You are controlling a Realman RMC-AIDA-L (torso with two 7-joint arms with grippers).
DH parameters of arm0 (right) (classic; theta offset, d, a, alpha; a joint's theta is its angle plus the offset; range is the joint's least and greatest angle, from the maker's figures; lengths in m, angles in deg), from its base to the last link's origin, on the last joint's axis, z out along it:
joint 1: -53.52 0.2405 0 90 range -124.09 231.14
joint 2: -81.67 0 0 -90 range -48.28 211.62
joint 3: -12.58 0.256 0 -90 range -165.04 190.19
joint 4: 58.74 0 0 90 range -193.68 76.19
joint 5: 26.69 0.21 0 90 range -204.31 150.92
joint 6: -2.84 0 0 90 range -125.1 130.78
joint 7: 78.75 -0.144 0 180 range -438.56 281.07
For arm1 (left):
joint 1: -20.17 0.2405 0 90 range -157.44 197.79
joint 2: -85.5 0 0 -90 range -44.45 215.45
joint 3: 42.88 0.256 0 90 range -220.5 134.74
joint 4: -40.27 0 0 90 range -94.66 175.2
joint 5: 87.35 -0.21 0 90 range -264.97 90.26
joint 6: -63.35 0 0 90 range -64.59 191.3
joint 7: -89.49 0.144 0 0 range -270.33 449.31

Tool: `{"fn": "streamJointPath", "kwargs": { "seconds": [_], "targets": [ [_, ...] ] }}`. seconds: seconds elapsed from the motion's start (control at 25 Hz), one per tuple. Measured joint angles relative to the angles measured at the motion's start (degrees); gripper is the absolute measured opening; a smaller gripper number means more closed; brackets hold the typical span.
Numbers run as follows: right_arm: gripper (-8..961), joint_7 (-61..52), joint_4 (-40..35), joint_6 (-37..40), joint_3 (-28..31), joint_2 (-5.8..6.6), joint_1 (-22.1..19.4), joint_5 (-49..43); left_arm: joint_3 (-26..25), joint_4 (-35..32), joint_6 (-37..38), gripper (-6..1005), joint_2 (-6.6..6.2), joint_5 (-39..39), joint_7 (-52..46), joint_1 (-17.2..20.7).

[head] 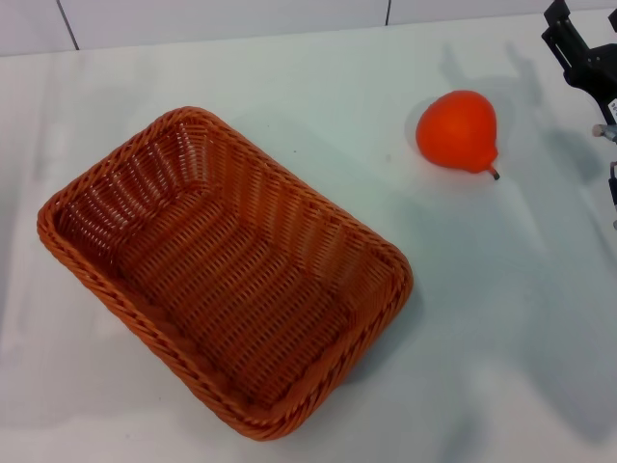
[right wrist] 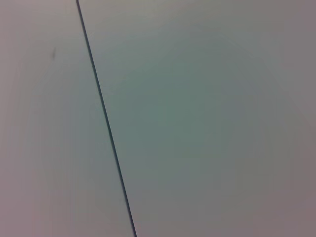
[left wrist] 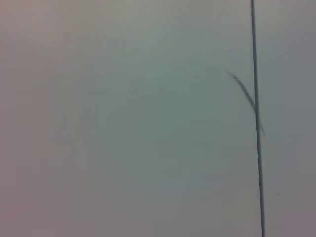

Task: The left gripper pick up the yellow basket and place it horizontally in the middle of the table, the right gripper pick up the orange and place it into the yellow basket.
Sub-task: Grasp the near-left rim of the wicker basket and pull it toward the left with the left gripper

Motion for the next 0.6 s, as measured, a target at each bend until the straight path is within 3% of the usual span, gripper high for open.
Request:
{"fn": "streamJointPath", "kwargs": {
  "seconds": [0.48, 0.6],
  "targets": [
    [945, 0.0, 0.0, 0.0, -0.1, -0.01, 0.0, 0.0, 0.0, 0.0, -0.2, 877, 0.0, -0.1, -0.4, 0.0],
    [945, 0.0, 0.0, 0.0, -0.2, -0.01, 0.0, 0.0, 1.4, -1.4, -2.0, 876, -0.25, -0.5, -5.9, 0.2]
  ]
}}
